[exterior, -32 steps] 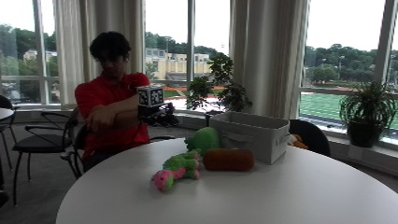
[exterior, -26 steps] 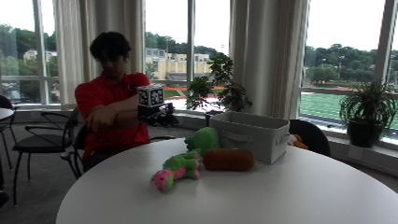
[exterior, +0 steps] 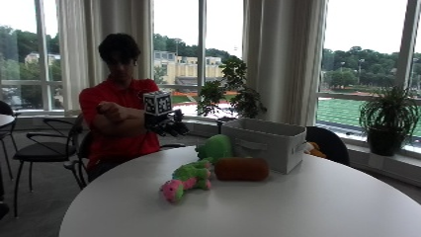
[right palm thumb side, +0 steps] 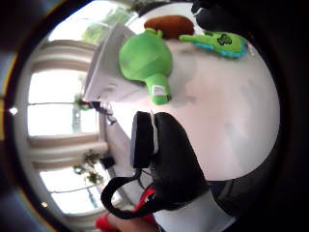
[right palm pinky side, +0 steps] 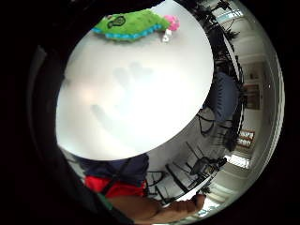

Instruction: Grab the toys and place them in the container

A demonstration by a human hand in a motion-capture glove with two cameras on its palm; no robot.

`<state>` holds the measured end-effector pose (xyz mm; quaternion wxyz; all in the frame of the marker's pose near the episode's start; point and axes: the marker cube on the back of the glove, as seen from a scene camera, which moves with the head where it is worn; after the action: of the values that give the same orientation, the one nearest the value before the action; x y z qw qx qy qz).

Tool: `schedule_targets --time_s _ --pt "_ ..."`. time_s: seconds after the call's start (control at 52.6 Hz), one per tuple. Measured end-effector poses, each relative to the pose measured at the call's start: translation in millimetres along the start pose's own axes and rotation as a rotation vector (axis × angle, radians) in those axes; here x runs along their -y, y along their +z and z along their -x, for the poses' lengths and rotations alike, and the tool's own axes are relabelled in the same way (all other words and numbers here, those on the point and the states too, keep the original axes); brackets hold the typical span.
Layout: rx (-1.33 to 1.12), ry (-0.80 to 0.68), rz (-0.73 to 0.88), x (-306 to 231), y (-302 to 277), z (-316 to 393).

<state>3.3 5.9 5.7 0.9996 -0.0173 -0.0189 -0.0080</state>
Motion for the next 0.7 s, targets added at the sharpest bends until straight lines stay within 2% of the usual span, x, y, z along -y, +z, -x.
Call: schedule_targets --time_s 0.304,0.57,0.703 --pt "-0.011 -0.021 -0.028 17 -10 -5" --pt "-0.06 -0.05 -0.047 55 -25 22" --pt "-0.097 -0.014 -0.049 89 -26 6"
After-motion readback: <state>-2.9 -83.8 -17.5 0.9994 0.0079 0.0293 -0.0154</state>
